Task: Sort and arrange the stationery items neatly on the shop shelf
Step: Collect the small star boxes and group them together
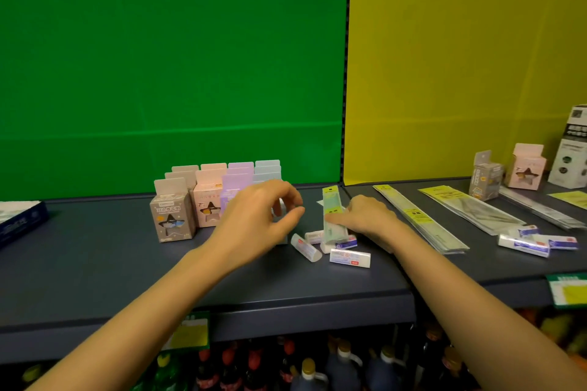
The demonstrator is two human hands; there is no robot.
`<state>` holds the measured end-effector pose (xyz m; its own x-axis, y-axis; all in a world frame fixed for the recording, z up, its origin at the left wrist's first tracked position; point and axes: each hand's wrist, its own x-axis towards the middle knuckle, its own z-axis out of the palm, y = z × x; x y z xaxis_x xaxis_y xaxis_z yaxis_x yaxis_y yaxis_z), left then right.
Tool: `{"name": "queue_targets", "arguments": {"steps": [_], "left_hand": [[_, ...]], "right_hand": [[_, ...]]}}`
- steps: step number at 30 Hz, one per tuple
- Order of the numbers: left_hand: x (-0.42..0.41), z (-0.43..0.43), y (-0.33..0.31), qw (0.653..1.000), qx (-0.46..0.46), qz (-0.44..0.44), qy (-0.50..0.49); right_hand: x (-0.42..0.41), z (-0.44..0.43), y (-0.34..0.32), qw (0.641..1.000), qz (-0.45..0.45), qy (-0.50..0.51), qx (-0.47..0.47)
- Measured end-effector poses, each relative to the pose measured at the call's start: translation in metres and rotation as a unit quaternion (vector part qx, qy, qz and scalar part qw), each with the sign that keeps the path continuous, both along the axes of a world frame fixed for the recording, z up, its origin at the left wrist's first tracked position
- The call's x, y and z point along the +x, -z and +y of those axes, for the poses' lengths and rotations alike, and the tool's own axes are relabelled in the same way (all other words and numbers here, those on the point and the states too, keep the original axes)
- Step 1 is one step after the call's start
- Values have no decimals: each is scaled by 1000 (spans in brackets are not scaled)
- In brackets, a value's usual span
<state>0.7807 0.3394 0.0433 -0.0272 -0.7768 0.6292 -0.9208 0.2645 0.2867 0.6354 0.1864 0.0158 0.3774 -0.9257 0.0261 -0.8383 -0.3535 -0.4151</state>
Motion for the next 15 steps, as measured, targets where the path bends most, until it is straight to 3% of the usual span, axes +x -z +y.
{"name": "queue_targets", "arguments": {"steps": [5, 9, 15], "left_hand": [[-34, -18, 4, 998, 50, -27, 5], [-52, -47, 10, 992, 101, -53, -48], [-73, -96, 19, 964, 192, -104, -149]], "right_hand": [[-34, -11, -14, 990, -134, -34, 9], [-76, -18, -18, 976, -214, -38, -3], [-127, -20, -18, 962, -269, -42, -11]]}}
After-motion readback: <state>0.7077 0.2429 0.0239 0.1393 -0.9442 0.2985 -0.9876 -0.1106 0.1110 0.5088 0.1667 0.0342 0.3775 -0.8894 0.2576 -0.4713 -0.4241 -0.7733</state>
